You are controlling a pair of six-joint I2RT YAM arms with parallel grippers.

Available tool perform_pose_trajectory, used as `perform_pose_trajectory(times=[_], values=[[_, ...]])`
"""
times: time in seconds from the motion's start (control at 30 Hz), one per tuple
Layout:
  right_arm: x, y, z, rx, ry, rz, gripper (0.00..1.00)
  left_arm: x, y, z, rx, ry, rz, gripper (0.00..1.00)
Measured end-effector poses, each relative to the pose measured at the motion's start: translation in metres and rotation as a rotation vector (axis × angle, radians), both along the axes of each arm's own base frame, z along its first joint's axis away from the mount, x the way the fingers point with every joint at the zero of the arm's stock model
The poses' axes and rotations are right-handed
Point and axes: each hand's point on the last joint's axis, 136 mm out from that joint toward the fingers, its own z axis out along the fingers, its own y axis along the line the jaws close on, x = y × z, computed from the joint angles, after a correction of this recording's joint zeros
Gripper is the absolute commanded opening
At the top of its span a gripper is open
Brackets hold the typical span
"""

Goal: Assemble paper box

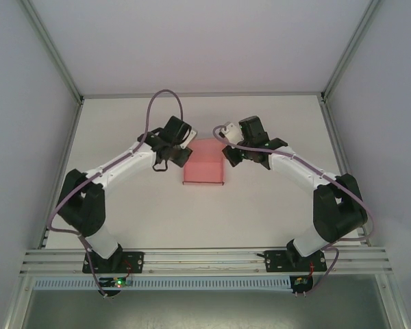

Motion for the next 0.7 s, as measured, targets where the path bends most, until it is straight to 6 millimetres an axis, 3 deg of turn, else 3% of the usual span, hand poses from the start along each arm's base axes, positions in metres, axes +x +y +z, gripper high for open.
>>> perform_pose_trajectory(times=[0.23, 0.47, 0.7], values=[[0.028, -0.009, 0.003, 0.093, 0.004, -0.239, 0.0, 0.044, -0.012, 0.009, -0.045, -0.035, 0.165, 0.0], [0.057, -0.011, -0.005, 0.239, 0.029, -0.46, 0.0, 0.057, -0.016, -0.002, -0.098, -0.017, 0.291, 0.0], [0.066, -0.006, -0.005, 0.264, -0.014, -0.561, 0.0, 0.068, -0.017, -0.004, -0.158, -0.036, 0.392, 0.0]])
